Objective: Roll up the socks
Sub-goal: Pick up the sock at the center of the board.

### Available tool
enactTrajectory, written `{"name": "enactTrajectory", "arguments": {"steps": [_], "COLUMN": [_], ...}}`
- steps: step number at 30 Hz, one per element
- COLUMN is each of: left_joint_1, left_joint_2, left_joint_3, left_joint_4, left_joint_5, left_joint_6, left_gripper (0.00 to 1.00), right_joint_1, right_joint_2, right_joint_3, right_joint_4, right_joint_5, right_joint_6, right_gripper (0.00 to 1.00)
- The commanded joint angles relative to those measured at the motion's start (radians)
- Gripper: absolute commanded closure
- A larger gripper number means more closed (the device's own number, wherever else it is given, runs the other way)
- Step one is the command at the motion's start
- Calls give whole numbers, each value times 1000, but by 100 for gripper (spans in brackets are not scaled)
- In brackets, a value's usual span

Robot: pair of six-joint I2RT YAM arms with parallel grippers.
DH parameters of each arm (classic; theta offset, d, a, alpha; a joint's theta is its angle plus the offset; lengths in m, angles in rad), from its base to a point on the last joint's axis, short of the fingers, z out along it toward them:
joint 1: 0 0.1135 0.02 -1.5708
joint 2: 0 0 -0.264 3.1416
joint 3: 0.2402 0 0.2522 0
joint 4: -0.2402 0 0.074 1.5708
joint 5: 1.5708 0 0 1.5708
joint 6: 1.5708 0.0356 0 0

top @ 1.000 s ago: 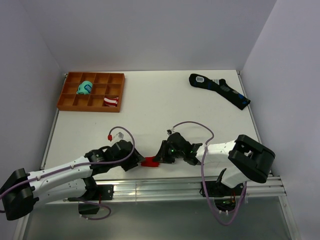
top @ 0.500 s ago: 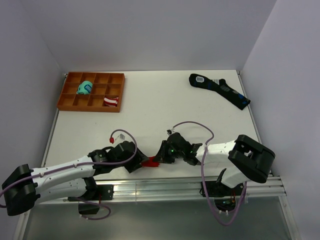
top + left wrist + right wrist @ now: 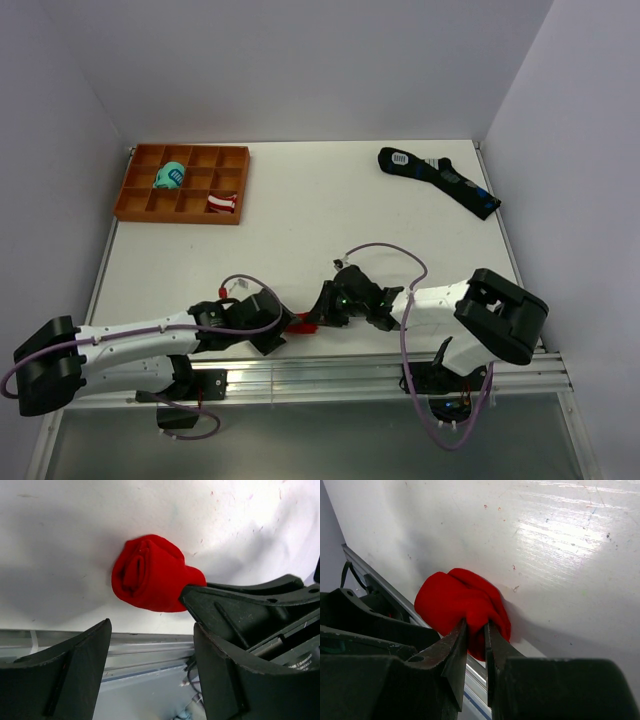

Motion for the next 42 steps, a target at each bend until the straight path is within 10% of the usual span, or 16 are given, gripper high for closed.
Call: {"name": "enactTrajectory", "arguments": {"steps": [1, 42], "left_joint_1": [-22, -8], "left_joint_2": [16, 205], "left_joint_3": [72, 64], "left_joint_4": [-95, 32], "left_joint_5": [-101, -193], "left_joint_6": [-152, -393], "left_gripper": [28, 31], "right_joint_1": [10, 18], "right_joint_2": [64, 95], "right_joint_3": [-38, -61], "right_joint_4": [-176, -162], "right_joint_5": [100, 77], "right_joint_6": [-35, -3], "right_gripper": [100, 100]}}
